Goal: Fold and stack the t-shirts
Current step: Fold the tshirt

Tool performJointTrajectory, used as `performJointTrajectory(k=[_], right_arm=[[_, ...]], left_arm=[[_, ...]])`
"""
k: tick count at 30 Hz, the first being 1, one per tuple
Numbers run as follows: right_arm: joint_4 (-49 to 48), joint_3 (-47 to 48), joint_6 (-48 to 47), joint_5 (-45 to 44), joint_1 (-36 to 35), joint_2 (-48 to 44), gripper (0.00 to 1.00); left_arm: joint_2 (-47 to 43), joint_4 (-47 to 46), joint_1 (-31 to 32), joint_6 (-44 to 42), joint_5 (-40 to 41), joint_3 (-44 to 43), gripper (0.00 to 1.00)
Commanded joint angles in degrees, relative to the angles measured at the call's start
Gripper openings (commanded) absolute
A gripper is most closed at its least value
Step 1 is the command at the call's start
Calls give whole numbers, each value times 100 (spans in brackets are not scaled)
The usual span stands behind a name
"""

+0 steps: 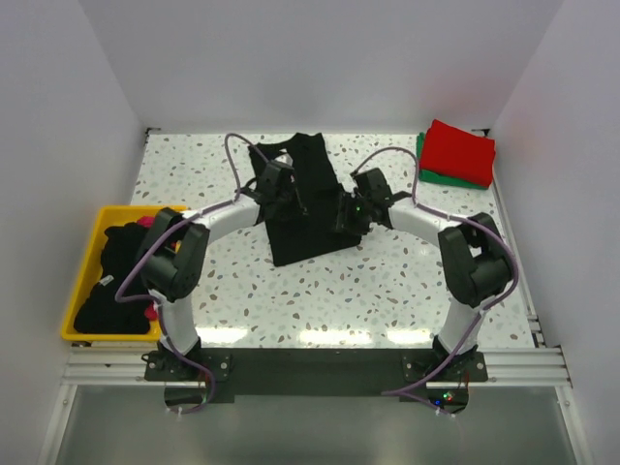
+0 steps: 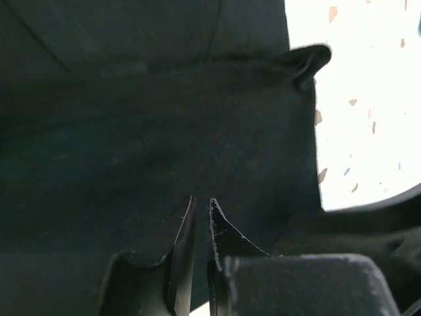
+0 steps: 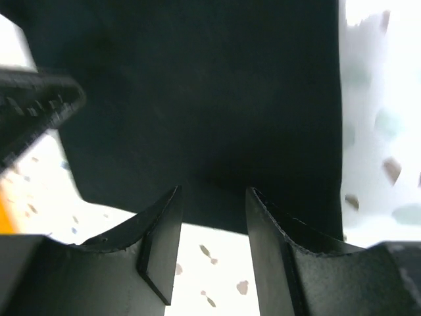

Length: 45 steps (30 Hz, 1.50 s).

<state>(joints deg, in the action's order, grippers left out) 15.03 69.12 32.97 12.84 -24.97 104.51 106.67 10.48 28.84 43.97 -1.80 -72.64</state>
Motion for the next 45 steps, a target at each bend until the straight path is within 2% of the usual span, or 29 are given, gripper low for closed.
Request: performJointTrajectory(k=[1,5,12,20,28,31,32,35,39,45], right_arm=[[-439,-469,69,-335,-34,-177,46],[-439,-995,60,-493,-34,-132,42],[-685,-1805,113,-590,-148,-641,42],[-852,-2508,411,-475,-814,-1362,42],[-905,-3317,912,-519,-1660,-2381,42],[-581,-3450,939,-554,-1704,-2777,43],[-415,-3267,800,-833,-1678,-2909,43],[35,-2793,457,-942,-1398,-3033,43],[97,-2246,193,-705,-817,-2902,43],[114,-1376,-133,-590,-272,-2050,40]], left_arm=[[222,-660,78,173,-311,336,15],[293,-960,122,332,-400,865,12],[-32,-1347,166,393,-409,1691,12],[-401,-1408,403,402,-400,2377,12],[-1288,-1488,763,543,-461,3449,12],[-1658,-1549,869,701,-479,3792,13],[-1745,-1514,878,745,-470,3836,13],[-2027,-1322,878,675,-374,3714,16],[-2203,-1110,869,438,-312,2995,21],[-1494,-1057,825,113,-408,1800,22]])
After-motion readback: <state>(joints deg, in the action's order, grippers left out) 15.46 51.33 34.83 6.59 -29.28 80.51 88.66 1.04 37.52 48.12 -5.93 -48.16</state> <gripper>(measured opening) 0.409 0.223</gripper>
